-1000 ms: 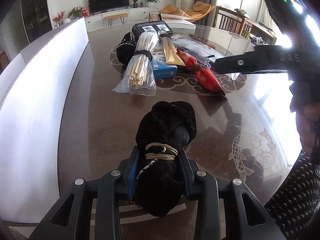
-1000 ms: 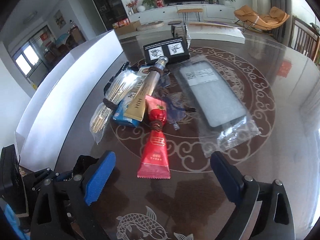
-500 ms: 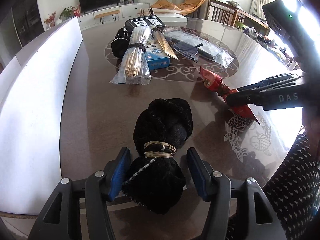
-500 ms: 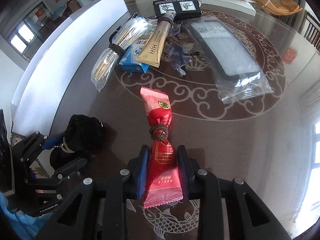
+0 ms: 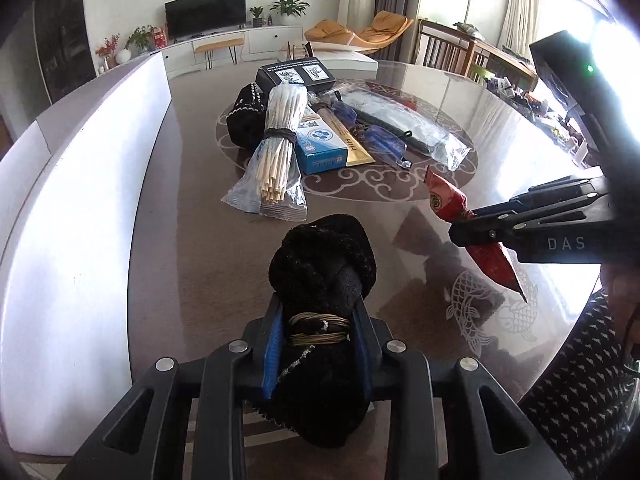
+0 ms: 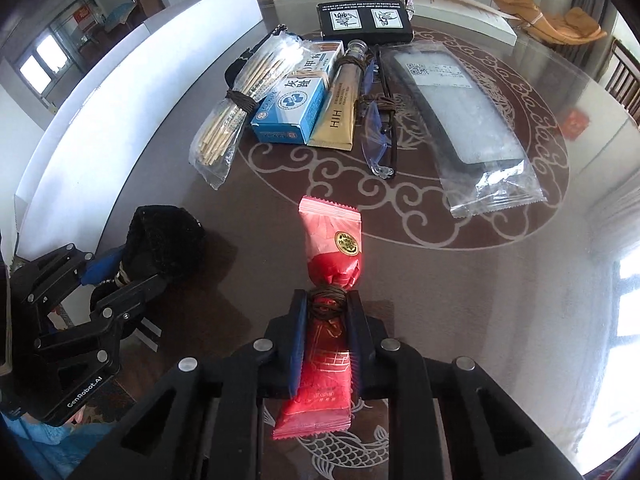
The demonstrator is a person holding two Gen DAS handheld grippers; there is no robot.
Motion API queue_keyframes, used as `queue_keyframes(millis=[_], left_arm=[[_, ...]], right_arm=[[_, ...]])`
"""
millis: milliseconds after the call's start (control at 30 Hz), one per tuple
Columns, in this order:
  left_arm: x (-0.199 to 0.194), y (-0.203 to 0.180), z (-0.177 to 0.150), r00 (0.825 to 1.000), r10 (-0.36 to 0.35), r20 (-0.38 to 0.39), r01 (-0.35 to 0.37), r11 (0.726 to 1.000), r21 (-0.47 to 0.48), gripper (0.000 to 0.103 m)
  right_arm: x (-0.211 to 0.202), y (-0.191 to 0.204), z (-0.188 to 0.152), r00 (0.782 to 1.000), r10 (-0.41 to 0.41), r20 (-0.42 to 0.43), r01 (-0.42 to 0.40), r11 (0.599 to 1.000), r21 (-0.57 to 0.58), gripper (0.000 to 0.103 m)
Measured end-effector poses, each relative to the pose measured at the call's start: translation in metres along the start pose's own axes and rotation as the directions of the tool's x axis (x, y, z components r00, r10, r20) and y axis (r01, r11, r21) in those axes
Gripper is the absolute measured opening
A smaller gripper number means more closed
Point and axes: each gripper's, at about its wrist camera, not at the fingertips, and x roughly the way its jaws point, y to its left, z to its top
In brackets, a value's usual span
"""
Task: Organize objects
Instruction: 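Carry the pouch and packet into the white bin and open both tools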
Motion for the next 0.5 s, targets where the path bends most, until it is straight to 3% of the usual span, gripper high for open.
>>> queue_keyframes(millis=[133,233,400,500], left_arm=[[-0.044,0.018,0.014,0.993,-0.078,0.084,0.085,0.992,-0.092,0.030],[-0.087,0.048,0.030,0.984,-0.059,0.170,0.085,0.986,-0.147,0.030],[-0.135,0.134,0.042,0.966,0.133,0.220,-0.066,0.956,-0.284,0.030],[-0.139,0.187,0.033,0.948,0.274,0.163,-0.200,0.909,-0.365,0.030]], right_arm=[[-0.037,0.006,0.010,0.994,0.064,0.091,-0.067,0.997,0.030,0.019],[-0.066,0.034,0.032,0.979,0.124,0.163,-0.126,0.992,-0.002,0.019],[-0.092,0.110,0.078,0.925,0.293,0.243,-0.278,0.956,-0.094,0.019],[-0.093,0.164,0.106,0.892,0.387,0.235,-0.359,0.920,-0.156,0.019]])
